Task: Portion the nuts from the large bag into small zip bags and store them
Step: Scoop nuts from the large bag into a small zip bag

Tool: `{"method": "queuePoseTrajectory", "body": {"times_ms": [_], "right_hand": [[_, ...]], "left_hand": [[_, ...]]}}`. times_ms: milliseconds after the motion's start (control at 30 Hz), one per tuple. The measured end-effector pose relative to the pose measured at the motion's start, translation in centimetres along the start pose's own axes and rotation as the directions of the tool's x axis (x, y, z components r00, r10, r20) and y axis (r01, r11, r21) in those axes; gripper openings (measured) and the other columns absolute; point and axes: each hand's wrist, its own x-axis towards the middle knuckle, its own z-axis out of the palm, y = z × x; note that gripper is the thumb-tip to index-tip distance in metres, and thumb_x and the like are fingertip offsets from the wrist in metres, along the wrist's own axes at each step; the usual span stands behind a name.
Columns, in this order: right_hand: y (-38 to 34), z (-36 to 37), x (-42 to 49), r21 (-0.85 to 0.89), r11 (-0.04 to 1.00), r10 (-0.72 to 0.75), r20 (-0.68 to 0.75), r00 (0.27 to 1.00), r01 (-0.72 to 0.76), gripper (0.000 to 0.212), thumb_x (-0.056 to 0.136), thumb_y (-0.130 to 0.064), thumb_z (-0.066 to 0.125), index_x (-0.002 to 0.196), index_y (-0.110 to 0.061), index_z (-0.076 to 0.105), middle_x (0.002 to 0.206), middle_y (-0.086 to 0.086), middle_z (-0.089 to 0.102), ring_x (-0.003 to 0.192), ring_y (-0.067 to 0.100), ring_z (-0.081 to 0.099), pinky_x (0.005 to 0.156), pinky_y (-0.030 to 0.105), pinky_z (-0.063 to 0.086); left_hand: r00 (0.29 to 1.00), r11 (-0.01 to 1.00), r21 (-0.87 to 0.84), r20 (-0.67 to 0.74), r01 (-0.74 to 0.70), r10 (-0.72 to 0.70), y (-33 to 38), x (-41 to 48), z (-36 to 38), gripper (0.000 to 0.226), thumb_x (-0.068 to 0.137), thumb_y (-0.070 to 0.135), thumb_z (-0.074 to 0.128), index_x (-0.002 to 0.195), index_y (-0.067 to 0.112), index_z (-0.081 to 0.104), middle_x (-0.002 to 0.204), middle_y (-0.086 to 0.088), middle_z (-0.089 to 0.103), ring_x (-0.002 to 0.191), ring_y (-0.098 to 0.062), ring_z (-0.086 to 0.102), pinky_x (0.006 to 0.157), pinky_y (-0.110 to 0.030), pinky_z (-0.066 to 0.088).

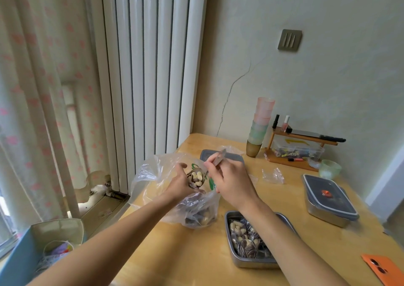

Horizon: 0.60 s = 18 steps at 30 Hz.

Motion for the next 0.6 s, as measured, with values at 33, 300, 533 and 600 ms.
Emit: {"method": "queuePoseTrajectory", "body": {"times_ms": [33, 300, 533, 600], "right_hand": [[0.0, 0.3, 0.0, -0.018, 0.999, -0.042, 0.002, 0.999, 0.042, 0.027, 0.106, -0.036, 0.050, 0.096, -0.015, 0.064, 0.070, -0.014, 0.055, 0.058, 0.007, 0.055, 0.059, 0.025, 0.048], [0.5, 1.2, -0.2, -0.126, 0.985, -0.138, -0.137, 0.981, 0.121, 0.035, 0.108, -0.038, 0.044, 0.094, -0.014, 0.066, 0.075, -0.004, 0.064, 0.058, 0.011, 0.054, 0.053, 0.030, 0.050], [0.5, 0.9, -0.1, -0.175, 0.979, -0.146, -0.225, 0.963, 0.107, 0.052, 0.112, -0.044, 0.032, 0.092, -0.012, 0.067, 0.083, -0.003, 0.069, 0.059, 0.014, 0.060, 0.055, 0.026, 0.048], [0.6, 0.8, -0.2, -0.186, 0.976, -0.151, -0.231, 0.961, 0.109, 0.051, 0.113, -0.043, 0.032, 0.092, -0.011, 0.067, 0.084, -0.003, 0.070, 0.060, 0.014, 0.060, 0.055, 0.025, 0.047]], "left_hand": [[1.000, 1.000, 0.007, -0.004, -0.002, 0.002, 0.0, 0.0, 0.1, 0.094, 0.075, 0.019, 0.093, 0.130, 0.021, 0.016, 0.092, -0.001, 0.067, 0.081, -0.010, 0.065, 0.069, -0.017, 0.049], [0.993, 1.000, 0.009, -0.111, 0.027, -0.026, 0.4, -0.1, 0.2, 0.113, 0.070, 0.025, 0.093, 0.152, 0.014, 0.015, 0.116, -0.007, 0.068, 0.111, -0.026, 0.065, 0.095, -0.035, 0.053], [0.999, 0.996, -0.084, -0.028, -0.036, 0.034, 2.2, -1.2, 0.2, 0.044, 0.087, 0.001, 0.078, 0.097, 0.029, 0.045, 0.080, 0.005, 0.066, 0.069, -0.001, 0.064, 0.056, -0.006, 0.044], [0.999, 0.993, -0.109, -0.013, -0.053, 0.052, 2.0, -1.2, 0.2, 0.042, 0.086, -0.002, 0.078, 0.096, 0.027, 0.048, 0.074, 0.007, 0.064, 0.065, 0.000, 0.063, 0.060, -0.010, 0.047]]}}
